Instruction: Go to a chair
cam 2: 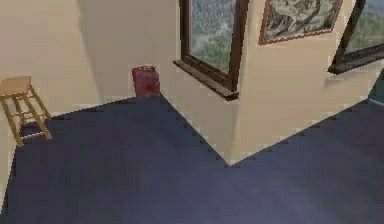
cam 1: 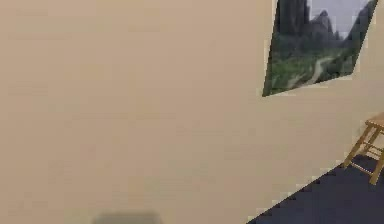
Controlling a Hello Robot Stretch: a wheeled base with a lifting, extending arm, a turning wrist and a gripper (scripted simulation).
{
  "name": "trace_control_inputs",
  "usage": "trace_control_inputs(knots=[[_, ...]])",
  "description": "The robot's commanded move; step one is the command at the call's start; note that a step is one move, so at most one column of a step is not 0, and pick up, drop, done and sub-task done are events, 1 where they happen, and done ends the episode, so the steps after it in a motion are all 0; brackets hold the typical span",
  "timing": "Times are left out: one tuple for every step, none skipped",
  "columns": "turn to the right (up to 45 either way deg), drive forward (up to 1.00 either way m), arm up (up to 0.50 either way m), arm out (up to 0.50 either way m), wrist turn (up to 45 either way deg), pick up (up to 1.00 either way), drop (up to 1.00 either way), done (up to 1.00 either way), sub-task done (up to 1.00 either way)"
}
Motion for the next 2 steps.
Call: trace_control_inputs(knots=[[-45.0, 0.0, 0.0, 0.0, 0.0, 0.0, 0.0, 0.0, 0.0], [-45.0, 0.0, 0.0, 0.0, 0.0, 0.0, 0.0, 0.0, 0.0]])
